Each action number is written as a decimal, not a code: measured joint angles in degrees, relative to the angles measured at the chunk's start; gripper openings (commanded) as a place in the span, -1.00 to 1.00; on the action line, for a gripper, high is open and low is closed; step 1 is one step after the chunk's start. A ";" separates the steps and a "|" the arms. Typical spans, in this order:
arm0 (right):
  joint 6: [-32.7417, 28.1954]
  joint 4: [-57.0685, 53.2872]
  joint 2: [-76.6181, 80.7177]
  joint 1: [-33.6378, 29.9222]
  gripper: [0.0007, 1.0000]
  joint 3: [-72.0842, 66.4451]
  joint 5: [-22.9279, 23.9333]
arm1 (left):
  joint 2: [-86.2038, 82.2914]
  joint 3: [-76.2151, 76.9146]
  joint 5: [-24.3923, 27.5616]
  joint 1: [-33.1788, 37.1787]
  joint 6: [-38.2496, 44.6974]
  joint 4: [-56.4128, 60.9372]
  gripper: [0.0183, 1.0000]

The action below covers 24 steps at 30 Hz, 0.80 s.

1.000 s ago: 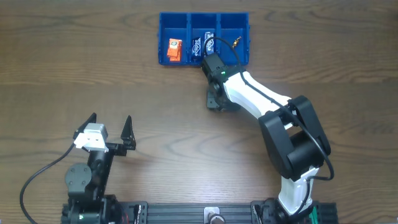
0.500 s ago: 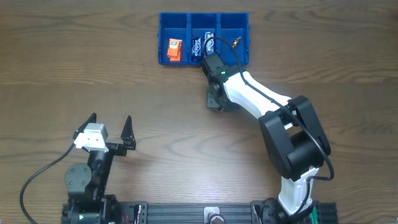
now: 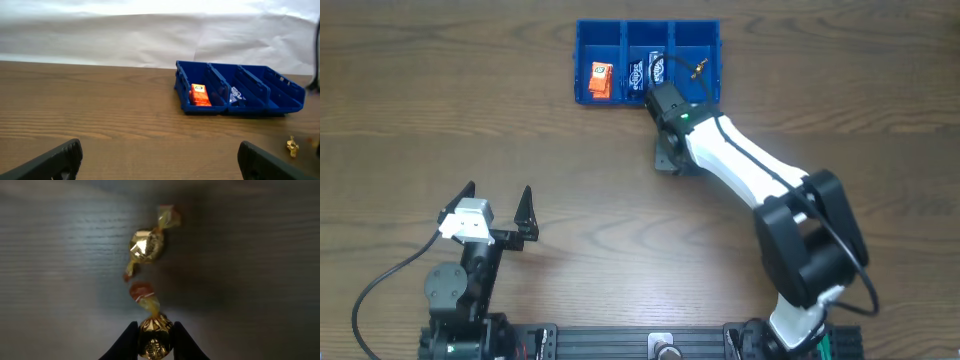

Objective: Sort Candies Into Trays

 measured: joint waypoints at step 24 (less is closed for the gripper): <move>-13.25 25.75 -2.97 -6.91 -0.64 14.25 21.42 | 0.00 0.02 0.00 0.00 0.00 -0.07 1.00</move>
